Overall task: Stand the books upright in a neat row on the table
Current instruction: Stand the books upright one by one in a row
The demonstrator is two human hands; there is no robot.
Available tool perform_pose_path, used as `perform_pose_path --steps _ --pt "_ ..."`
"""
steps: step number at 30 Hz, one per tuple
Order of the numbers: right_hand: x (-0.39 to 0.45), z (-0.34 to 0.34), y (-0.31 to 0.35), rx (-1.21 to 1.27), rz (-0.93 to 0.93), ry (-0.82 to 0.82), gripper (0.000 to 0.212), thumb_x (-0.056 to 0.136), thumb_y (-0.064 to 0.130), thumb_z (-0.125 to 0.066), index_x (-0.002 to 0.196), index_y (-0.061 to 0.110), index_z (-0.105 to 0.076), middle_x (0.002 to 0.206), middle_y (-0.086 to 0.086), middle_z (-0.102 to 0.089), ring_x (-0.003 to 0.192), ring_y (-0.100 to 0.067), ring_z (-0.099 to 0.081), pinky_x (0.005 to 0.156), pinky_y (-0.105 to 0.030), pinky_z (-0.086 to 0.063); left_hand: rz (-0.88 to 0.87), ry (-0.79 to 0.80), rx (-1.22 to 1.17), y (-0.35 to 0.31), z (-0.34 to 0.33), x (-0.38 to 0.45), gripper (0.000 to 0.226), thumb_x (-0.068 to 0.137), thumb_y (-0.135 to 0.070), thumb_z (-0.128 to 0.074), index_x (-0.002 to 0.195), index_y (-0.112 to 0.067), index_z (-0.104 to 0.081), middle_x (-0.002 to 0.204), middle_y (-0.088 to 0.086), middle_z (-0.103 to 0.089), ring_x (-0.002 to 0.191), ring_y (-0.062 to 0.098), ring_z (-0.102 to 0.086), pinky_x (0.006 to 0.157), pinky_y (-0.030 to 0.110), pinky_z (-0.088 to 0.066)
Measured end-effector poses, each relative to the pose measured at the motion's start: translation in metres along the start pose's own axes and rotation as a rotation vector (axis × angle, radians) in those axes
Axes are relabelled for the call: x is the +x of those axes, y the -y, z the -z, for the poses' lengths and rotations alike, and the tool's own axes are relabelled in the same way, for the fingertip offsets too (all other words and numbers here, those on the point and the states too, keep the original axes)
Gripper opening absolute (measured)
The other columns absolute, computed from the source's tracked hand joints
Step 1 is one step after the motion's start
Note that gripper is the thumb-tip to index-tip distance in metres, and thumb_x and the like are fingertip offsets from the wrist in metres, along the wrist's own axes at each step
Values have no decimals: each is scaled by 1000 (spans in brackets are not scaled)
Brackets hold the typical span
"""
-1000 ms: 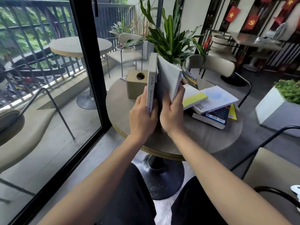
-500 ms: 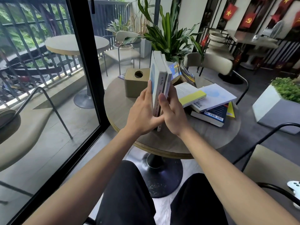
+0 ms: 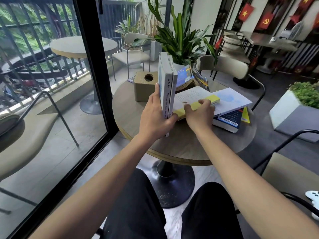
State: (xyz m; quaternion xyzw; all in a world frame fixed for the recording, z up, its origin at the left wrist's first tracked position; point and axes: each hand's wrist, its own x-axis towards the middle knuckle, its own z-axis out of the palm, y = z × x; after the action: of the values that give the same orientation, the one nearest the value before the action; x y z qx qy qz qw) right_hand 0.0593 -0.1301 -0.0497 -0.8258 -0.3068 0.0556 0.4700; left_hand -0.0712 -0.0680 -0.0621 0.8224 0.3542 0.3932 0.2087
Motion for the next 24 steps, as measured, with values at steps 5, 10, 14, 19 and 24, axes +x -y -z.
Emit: perform_pose_path --steps 5,10,14,19,24 --pt "6 -3 -3 136 -198 -40 67 80 21 -75 126 3 -30 138 -18 -35 119 -34 -49 86 -36 -45 -5 -3 -4 0 1 -1 101 79 -31 -68 159 -9 -11 155 5 -35 135 19 -35 96 34 -42" --pt "16 -4 8 212 -312 -57 70 79 23 -77 124 5 -26 136 -23 -42 118 -37 -51 88 -39 -51 -4 3 7 0 2 0 99 79 -32 -66 159 -9 -13 155 4 -34 132 19 -37 95 34 -41" --pt "16 -5 9 546 -557 118 54 83 17 -69 127 6 -39 128 -17 -52 104 -34 -64 74 -46 -61 -5 0 -4 0 2 -1 100 79 -32 -67 159 -8 -12 155 5 -35 131 19 -37 94 34 -42" --pt "14 -7 1 749 -605 172 33 91 3 -60 123 8 -54 114 -17 -68 91 -30 -71 59 -42 -61 -8 2 -3 -2 4 -1 102 79 -33 -66 160 -10 -8 153 5 -38 130 20 -40 92 35 -43" --pt "15 -6 -2 834 -603 190 25 93 1 -59 117 9 -56 112 -18 -68 89 -32 -71 53 -43 -61 -27 24 20 -2 2 1 100 80 -34 -66 159 -9 -11 153 4 -37 129 21 -42 91 36 -45"
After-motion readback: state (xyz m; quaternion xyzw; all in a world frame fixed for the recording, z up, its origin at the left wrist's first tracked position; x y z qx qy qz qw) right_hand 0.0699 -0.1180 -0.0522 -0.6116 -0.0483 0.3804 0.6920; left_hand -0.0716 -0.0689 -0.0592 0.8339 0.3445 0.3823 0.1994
